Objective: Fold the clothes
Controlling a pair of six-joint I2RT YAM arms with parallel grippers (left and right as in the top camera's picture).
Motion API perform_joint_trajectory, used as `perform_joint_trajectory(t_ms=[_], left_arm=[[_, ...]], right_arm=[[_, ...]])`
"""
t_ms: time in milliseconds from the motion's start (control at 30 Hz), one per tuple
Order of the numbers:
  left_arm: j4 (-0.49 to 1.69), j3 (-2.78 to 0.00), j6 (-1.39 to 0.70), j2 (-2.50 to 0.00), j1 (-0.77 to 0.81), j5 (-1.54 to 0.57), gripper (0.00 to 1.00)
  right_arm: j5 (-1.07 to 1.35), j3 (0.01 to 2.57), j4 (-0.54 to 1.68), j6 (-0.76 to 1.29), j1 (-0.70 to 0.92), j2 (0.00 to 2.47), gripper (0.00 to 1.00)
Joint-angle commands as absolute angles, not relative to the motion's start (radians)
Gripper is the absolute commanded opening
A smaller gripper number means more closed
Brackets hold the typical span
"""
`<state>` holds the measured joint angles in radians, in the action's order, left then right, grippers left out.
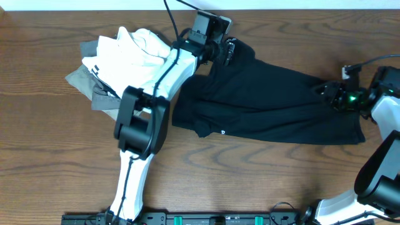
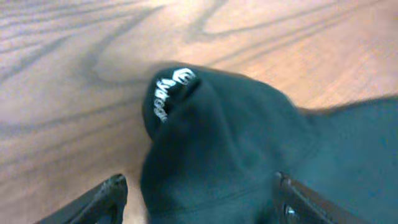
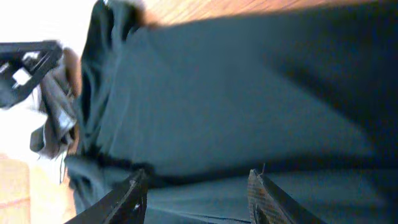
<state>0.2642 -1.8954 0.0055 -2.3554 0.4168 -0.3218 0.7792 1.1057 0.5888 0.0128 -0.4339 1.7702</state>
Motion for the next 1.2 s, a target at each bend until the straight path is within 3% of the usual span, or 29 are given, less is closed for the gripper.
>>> perform_joint_trajectory(t_ms=[0, 133, 233, 333, 467, 767, 1167], left_arm=[[0.224, -1.923, 0.013, -2.400, 0.410, -0.279, 0.76], [0.183, -1.923, 0.014, -2.449, 0.410, -0.279, 0.73], [0.173, -1.923, 0.010, -2.467, 0.410, -0.279, 0.64], [0.181, -1.923, -0.003, -2.469, 0.414, -0.281, 0.44], [0.215, -1.923, -0.012, -2.462, 0.410, -0.341, 0.07], [0.378, -1.923, 0.041, -2.289, 0.389, -0.339, 0.06], [0.504, -1.923, 0.060, -2.188, 0.390, -0.321, 0.06]], right_arm=[[0.811, 1.125, 0.607, -0.033, -0.395, 1.770, 0.50], [0.787, 1.125, 0.624, -0.035, -0.356, 1.770, 0.49], [0.739, 1.125, 0.641, -0.035, -0.335, 1.770, 0.48], [0.706, 1.125, 0.646, -0.035, -0.325, 1.770, 0.46], [0.649, 1.125, 0.624, 0.023, -0.334, 1.770, 0.44], [0.513, 1.125, 0.477, 0.303, -0.428, 1.770, 0.29], [0.177, 1.125, 0.215, 0.316, -0.534, 1.781, 0.48]])
